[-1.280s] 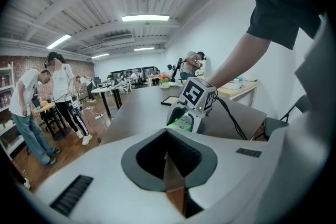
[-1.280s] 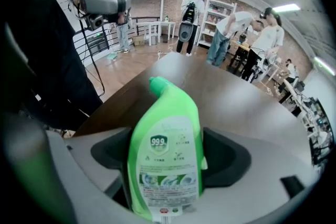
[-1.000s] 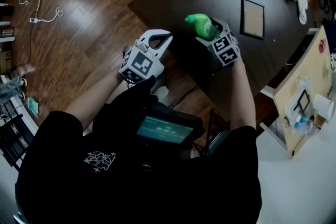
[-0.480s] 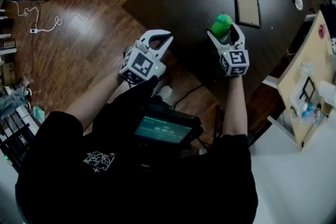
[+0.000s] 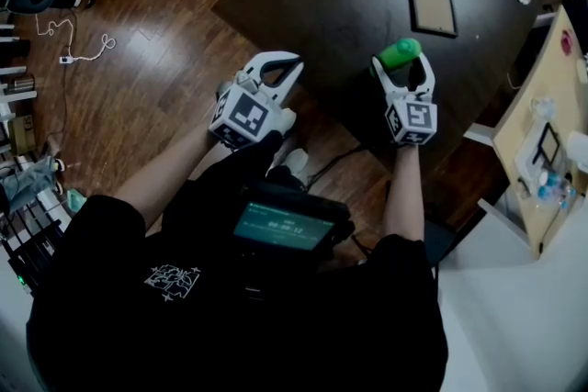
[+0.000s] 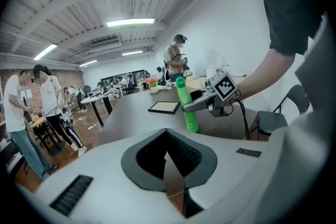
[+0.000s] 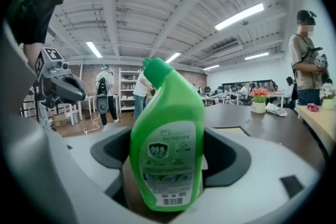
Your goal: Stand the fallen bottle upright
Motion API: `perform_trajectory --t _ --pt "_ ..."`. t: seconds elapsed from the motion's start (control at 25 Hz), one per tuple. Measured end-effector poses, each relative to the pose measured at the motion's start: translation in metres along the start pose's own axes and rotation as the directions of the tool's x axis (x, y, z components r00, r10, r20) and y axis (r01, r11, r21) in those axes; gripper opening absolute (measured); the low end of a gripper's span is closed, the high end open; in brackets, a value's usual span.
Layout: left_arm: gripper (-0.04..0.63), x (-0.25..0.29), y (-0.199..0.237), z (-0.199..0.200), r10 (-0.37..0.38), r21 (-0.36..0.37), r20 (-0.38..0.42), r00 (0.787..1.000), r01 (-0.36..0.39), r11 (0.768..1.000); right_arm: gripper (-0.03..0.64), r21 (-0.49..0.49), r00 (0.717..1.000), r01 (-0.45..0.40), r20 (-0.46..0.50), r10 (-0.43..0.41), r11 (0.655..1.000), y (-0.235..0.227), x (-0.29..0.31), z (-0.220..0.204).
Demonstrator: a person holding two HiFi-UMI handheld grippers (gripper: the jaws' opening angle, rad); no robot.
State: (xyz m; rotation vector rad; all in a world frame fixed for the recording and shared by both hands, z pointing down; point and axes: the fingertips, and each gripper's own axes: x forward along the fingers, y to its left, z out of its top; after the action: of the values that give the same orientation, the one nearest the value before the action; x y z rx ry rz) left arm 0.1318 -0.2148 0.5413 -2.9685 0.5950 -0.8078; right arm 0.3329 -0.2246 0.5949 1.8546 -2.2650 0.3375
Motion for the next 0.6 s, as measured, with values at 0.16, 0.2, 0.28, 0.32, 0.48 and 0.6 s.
perform_trajectory --t 0.16,0.2,0.28,0.32,0.48,0.6 --pt "0.002 -0.001 -0.008 0.006 0.001 -0.009 0.016 1.000 -0.001 1.000 0.451 0.028 0.999 0.036 0.032 -0.037 0.999 -0.004 -0.009 -0.002" --pt "0.002 -0.001 -0.010 0.008 -0.001 -0.014 0.022 1.000 0.002 1.000 0.451 0.030 0.999 0.039 0.036 -0.040 0.999 -0.004 -0.010 -0.003" --pt "0.002 -0.002 -0.017 0.012 -0.007 -0.025 0.032 0.999 0.008 1.000 0.451 0.028 0.998 0.041 0.049 -0.043 0.999 -0.004 -0.013 -0.004" --pt "0.002 -0.002 -0.020 0.014 -0.011 -0.026 0.035 0.999 0.012 1.000 0.451 0.026 0.998 0.043 0.055 -0.044 0.999 -0.005 -0.015 -0.005" --pt "0.002 -0.001 -0.028 0.016 -0.028 -0.015 0.036 0.999 0.028 0.999 0.453 0.034 0.996 0.054 0.063 -0.057 0.998 -0.005 -0.018 -0.009" --pt "0.002 -0.003 -0.033 0.014 -0.033 -0.012 0.032 0.999 0.033 0.999 0.454 0.022 0.996 0.054 0.068 -0.055 0.998 -0.003 -0.020 -0.008"
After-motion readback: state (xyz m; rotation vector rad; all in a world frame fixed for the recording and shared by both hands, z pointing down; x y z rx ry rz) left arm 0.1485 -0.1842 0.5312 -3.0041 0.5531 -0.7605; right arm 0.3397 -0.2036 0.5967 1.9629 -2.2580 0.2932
